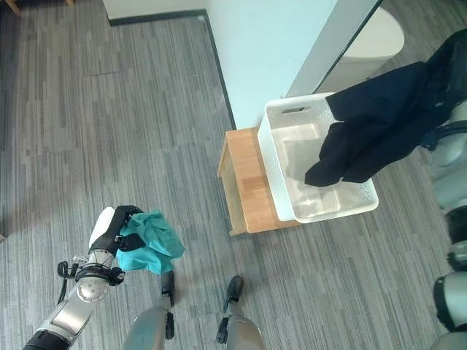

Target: Pick up bed clothes into laundry basket.

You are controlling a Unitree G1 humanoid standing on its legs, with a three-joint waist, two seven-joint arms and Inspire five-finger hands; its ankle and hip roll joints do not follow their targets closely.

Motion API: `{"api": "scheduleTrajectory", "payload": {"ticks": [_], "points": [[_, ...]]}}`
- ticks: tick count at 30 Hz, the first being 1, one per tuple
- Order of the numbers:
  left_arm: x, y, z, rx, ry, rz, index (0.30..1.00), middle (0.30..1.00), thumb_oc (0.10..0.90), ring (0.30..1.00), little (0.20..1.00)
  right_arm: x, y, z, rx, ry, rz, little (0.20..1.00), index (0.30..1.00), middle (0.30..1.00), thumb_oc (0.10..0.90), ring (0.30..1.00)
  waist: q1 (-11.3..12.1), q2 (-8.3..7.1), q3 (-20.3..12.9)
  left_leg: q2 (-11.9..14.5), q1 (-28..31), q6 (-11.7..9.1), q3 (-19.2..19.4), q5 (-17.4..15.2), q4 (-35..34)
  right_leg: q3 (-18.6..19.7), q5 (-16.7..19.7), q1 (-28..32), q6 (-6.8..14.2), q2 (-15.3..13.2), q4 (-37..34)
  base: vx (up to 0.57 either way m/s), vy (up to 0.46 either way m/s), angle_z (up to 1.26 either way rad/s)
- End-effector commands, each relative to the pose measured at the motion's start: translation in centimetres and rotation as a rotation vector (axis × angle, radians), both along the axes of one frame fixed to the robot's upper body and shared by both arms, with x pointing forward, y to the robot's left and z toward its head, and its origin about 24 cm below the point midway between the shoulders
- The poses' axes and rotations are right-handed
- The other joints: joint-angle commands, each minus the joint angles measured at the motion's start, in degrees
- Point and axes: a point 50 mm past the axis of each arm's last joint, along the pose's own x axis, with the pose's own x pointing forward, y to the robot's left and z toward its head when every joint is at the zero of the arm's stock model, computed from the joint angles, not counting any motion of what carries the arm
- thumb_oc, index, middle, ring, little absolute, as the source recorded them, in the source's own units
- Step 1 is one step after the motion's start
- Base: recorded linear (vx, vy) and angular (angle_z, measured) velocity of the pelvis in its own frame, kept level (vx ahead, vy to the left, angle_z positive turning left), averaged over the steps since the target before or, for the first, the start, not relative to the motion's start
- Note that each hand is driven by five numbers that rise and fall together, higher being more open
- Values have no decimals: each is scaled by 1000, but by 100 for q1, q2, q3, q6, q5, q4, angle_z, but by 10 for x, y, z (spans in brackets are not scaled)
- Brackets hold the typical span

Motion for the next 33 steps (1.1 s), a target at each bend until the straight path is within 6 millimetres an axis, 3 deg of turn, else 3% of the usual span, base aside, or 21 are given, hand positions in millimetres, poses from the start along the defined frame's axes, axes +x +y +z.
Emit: {"api": "scheduleTrajectory", "payload": {"ticks": [1,8,9,10,16,17,21,22,23,25,26,27,28,29,31,32,33], "points": [[11,-13,29,-13,-185,-68,300,300,400,300,300,-2,6,37,47,-208,9,300,300,300,400,300,72,-235,-349,242,-345,-352,229,-133,-79,481,-576,-136,647,-391,19,-27,32,0],[20,-24,25,-20,-167,-81,300,300,400,300,300,32,46,-26,262,-135,148,300,300,300,400,300,27,-234,-340,184,-230,-286,332,-247,-79,529,-527,-110,679,-458,19,4,30,10],[22,-25,26,-15,-166,-89,300,300,400,300,300,35,51,-32,278,-124,163,392,392,392,461,392,4,-248,-341,177,-208,-279,366,-261,-79,550,-508,-120,693,-466,19,-2,47,-7],[23,-28,26,-7,-165,-102,300,300,400,300,300,38,57,-37,288,-111,174,900,900,900,800,900,-26,-263,-342,174,-185,-270,406,-283,-79,586,-483,-146,708,-472,19,-8,62,-24],[37,-40,35,34,-193,-147,300,300,400,300,300,44,80,-37,269,-104,249,900,900,900,800,900,-238,-335,-364,144,-41,-212,712,-401,-79,831,-352,-305,791,-502,19,-20,94,-31],[42,-45,42,37,-217,-159,300,300,400,300,300,39,87,-25,239,-163,291,900,900,900,800,900,-381,-325,-375,121,13,-207,786,-438,-79,897,-309,-350,821,-524,19,-2,53,-38],[49,-52,50,44,-244,-181,300,300,400,300,300,23,86,-10,189,-248,311,900,900,900,800,900,-535,-309,-348,94,49,-175,803,-473,-79,1032,-257,-372,843,-517,19,-30,18,-23],[51,-52,55,60,-262,-186,300,300,400,300,300,11,87,-3,155,-303,344,900,900,900,800,900,-642,-284,-351,152,93,-107,963,-465,-79,918,-319,-234,800,-488,162,-91,-22,-21],[51,-52,55,61,-261,-187,300,300,400,300,300,11,87,-4,156,-303,343,900,900,900,800,900,-631,-284,-340,158,109,-110,966,-470,-79,919,-331,-226,797,-482,177,-165,-42,-25],[47,-45,57,85,-262,-190,300,300,400,300,300,2,84,2,93,-320,344,900,900,900,800,900,-509,-294,-370,299,248,-107,1325,-444,-79,432,-670,113,704,-511,590,-122,-27,-31],[46,-44,57,86,-262,-190,300,300,400,300,300,2,84,2,93,-320,344,900,900,900,800,900,-500,-298,-360,305,244,-106,1332,-407,-79,437,-651,103,692,-506,599,-125,14,-59],[42,-36,60,109,-278,-170,300,300,400,300,300,-6,87,8,45,-354,368,900,900,900,800,900,-426,-306,-452,377,338,-98,1592,-378,-79,49,-858,394,652,-562,874,-107,13,-78],[41,-35,60,112,-276,-171,300,300,400,300,300,-7,86,6,48,-353,366,900,900,900,800,900,-400,-319,-450,387,334,-96,1611,-336,-79,63,-833,378,637,-553,879,-157,71,-101],[37,-22,66,139,-313,-117,300,300,400,300,300,-21,86,10,-5,-399,385,900,900,900,800,900,-346,-333,-587,437,415,-61,1915,-301,-76,-342,-1034,715,606,-592,1227,-89,47,-85],[35,-17,70,166,-334,-97,300,300,400,300,300,-30,84,6,-18,-401,389,900,900,900,800,900,-317,-394,-664,431,472,-44,2044,-279,-64,-449,-1052,844,620,-592,1348,-64,61,-98],[34,2,83,250,-398,-2,300,300,400,300,300,-44,77,-10,-4,-388,389,900,900,900,800,900,-346,-480,-838,391,511,23,2298,-260,-41,-604,-974,1049,663,-522,1434,-44,52,-92],[34,1,83,252,-397,-5,300,300,400,300,300,-45,77,-11,-2,-386,386,900,900,900,800,900,-321,-492,-843,389,516,23,2304,-262,-42,-598,-973,1050,665,-525,1432,-26,46,-66]]}}
